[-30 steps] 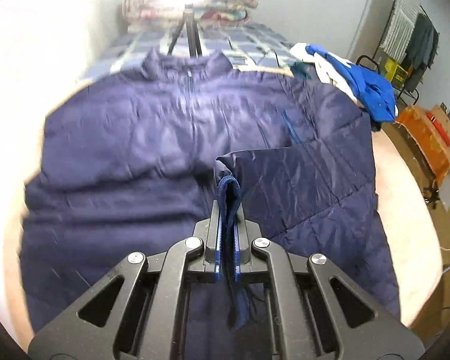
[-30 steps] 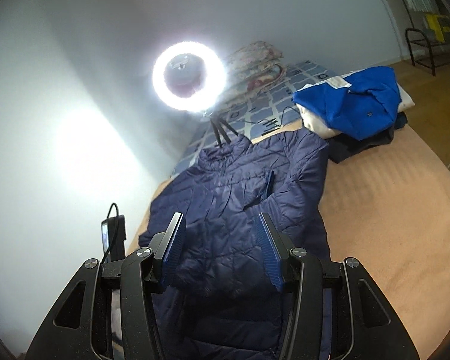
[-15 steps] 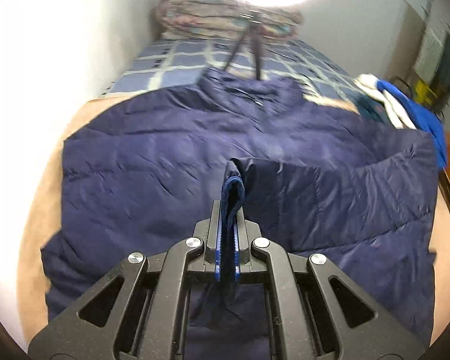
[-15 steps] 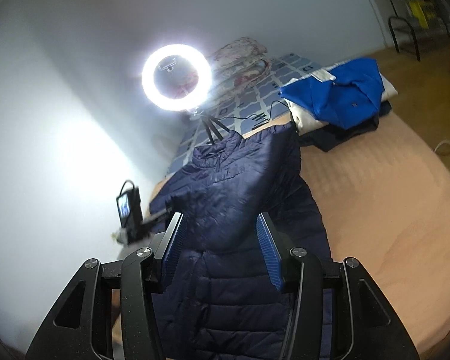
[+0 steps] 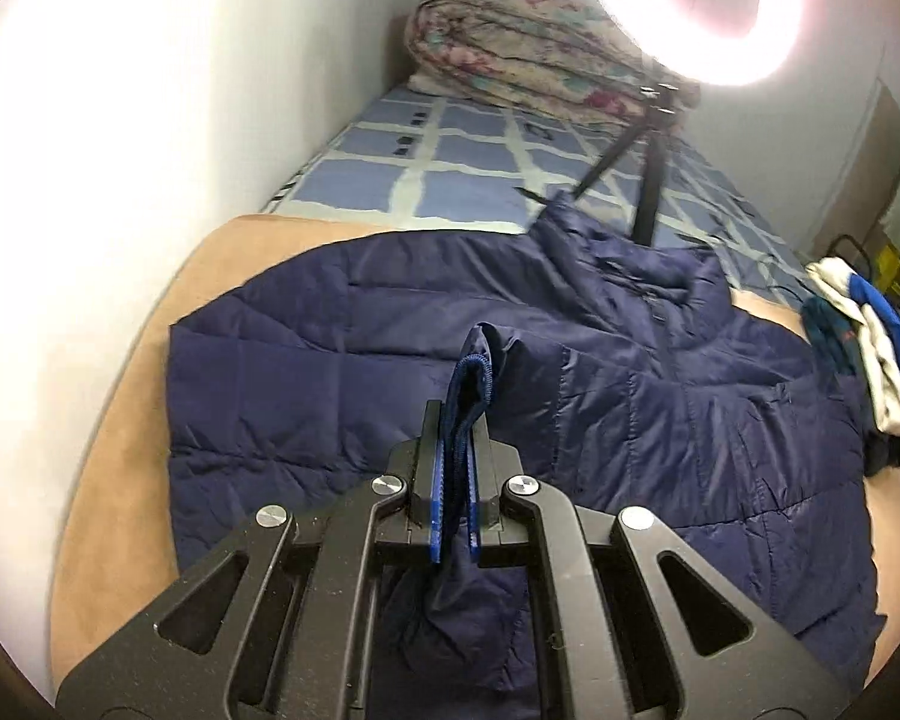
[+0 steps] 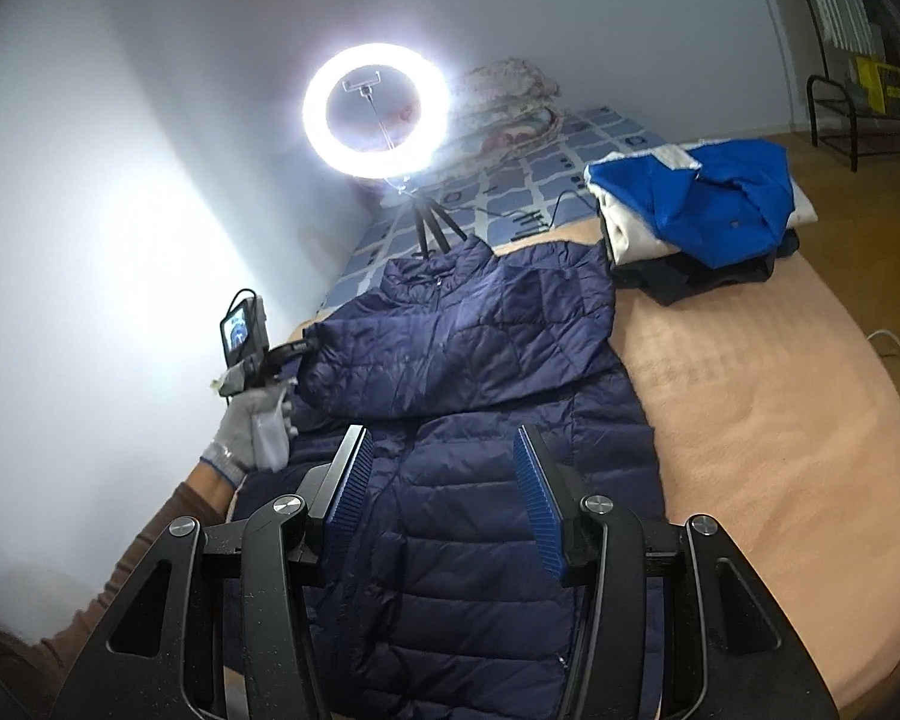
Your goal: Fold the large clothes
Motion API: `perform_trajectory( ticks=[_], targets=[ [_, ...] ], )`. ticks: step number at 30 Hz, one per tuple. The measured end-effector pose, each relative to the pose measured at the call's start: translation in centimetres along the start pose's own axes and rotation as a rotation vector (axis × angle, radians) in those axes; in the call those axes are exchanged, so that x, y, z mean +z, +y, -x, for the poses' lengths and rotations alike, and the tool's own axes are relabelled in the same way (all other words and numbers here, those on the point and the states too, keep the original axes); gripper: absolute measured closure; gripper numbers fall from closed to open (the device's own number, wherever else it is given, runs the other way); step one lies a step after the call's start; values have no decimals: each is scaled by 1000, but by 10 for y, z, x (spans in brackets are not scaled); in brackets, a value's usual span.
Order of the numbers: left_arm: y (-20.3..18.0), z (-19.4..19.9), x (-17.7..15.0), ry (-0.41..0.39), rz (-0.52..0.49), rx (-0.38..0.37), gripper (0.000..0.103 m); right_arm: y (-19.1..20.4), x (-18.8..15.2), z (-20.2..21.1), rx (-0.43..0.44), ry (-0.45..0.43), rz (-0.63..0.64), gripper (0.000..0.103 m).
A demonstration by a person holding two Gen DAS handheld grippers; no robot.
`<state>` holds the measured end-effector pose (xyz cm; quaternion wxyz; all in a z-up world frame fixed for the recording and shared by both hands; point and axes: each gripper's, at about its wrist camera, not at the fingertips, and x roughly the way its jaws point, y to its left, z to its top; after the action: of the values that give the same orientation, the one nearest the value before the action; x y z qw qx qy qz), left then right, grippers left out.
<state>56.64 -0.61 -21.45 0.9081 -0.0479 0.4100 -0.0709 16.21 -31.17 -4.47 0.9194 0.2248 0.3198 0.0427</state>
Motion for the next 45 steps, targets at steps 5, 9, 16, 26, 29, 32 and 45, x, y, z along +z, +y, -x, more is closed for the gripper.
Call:
perform_trajectory(
  ticks=[5,9,16,26,29,32,45],
  targets=[
    [15,-25,-7,67,42,12,100,1,0,-3,-3,3,-2,55],
    [15,-36,-12,81,48,56,97,5,-1,-3,-7,1,12,55],
    [15,-24,-14,51,-12,167,79,16,-2,-2,-12,2,46,55],
    [43,120,0,-120,-24,91,74,31,0,6,-1,-32,54,55],
    [49,172,-6,-165,-40,65,51,31,1,9,4,-39,46,55],
    [54,229,-23,-203,-62,57,50,35,1,12,2,-49,66,55],
    [90,382,-134,-173,-39,-17,39,53,-1,20,-23,-106,118,47]
  ],
)
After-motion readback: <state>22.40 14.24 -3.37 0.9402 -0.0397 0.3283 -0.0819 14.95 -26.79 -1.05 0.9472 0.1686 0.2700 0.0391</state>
